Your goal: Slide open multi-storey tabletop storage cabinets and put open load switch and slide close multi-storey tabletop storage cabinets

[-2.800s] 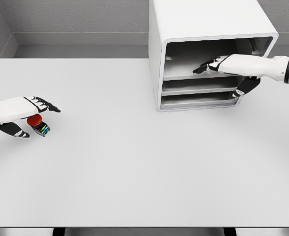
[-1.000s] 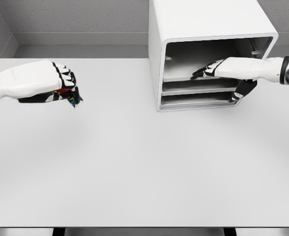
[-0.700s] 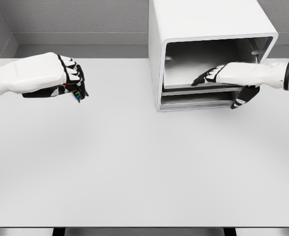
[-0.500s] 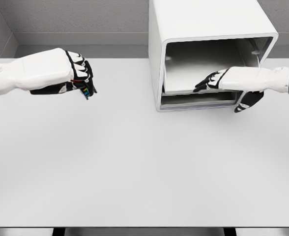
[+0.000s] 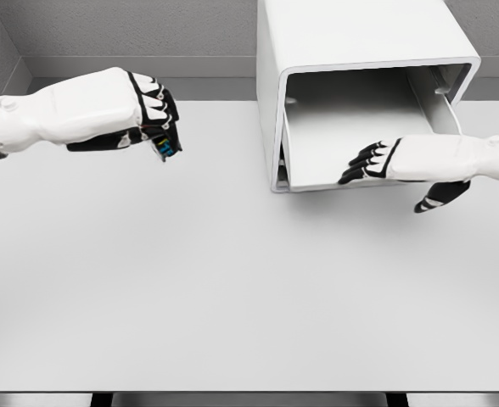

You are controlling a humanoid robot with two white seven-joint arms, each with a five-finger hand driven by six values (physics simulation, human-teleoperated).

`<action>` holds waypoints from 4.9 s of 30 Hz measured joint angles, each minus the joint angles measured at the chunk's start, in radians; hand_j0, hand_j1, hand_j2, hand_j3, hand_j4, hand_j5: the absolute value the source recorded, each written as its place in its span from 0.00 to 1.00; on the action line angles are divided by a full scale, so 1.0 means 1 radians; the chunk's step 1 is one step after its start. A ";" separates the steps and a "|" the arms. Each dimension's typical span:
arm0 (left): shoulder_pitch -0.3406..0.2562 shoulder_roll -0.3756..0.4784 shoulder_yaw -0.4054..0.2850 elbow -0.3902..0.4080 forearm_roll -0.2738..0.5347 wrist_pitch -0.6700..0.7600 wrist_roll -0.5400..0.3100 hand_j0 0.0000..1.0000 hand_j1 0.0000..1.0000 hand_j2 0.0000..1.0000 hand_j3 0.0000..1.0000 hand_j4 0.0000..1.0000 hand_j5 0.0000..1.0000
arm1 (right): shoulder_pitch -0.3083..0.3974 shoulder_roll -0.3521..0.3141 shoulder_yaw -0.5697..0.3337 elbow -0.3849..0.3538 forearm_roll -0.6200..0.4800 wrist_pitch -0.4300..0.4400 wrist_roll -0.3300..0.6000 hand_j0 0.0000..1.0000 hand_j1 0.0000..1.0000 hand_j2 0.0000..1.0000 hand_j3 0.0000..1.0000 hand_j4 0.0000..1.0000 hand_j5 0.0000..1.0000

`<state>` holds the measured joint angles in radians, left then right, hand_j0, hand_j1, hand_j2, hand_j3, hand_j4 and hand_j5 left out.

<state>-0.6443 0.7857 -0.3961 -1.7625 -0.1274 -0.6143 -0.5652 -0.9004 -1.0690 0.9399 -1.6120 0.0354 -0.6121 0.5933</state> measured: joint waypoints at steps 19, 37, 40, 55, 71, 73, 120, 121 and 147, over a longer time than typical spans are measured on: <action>-0.063 -0.135 -0.014 0.000 -0.007 0.000 0.000 0.42 0.42 0.42 0.42 0.42 0.42 | -0.003 -0.010 0.004 0.001 -0.036 0.030 0.001 1.00 1.00 1.00 1.00 1.00 1.00; -0.100 -0.239 -0.079 -0.002 -0.002 0.001 0.001 0.42 0.42 0.42 0.42 0.42 0.42 | 0.004 -0.011 0.014 0.008 0.058 0.062 0.010 1.00 1.00 1.00 1.00 1.00 1.00; -0.110 -0.238 -0.080 -0.002 0.002 0.001 0.002 0.42 0.42 0.42 0.42 0.42 0.42 | 0.006 -0.028 0.014 -0.006 0.055 0.034 0.011 1.00 1.00 1.00 1.00 1.00 1.00; -0.144 -0.281 -0.096 0.000 0.030 0.000 0.003 0.42 0.42 0.42 0.42 0.42 0.42 | 0.018 -0.107 0.024 -0.036 -0.020 -0.001 0.017 1.00 1.00 1.00 1.00 1.00 1.00; -0.172 -0.365 -0.133 0.001 0.014 0.000 0.002 0.40 0.40 0.40 0.40 0.40 0.40 | 0.015 -0.255 -0.044 -0.041 -0.114 -0.001 -0.045 1.00 1.00 1.00 1.00 1.00 1.00; -0.172 -0.385 -0.134 0.002 0.000 0.000 0.002 0.40 0.40 0.40 0.40 0.40 0.40 | 0.015 -0.266 -0.050 -0.041 -0.123 -0.001 -0.045 1.00 1.00 1.00 1.00 1.00 1.00; -0.189 -0.584 -0.206 0.199 -0.218 0.000 0.018 0.40 0.40 0.40 0.40 0.40 0.40 | 0.132 -0.401 -0.056 0.113 -0.126 -0.001 -0.045 1.00 1.00 1.00 1.00 1.00 1.00; -0.189 -0.585 -0.207 0.200 -0.218 0.000 0.019 0.40 0.40 0.40 0.40 0.40 0.40 | 0.132 -0.401 -0.056 0.114 -0.126 -0.001 -0.045 1.00 1.00 1.00 1.00 1.00 1.00; -0.184 -0.676 -0.197 0.261 -0.421 0.000 0.020 0.40 0.40 0.40 0.40 0.40 0.40 | 0.159 -0.388 -0.054 0.116 -0.123 -0.001 -0.046 1.00 1.00 1.00 1.00 1.00 1.00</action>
<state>-0.8283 0.1092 -0.5932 -1.5015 -0.5485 -0.6143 -0.5450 -0.7410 -1.4574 0.8855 -1.4957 -0.0880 -0.6134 0.5476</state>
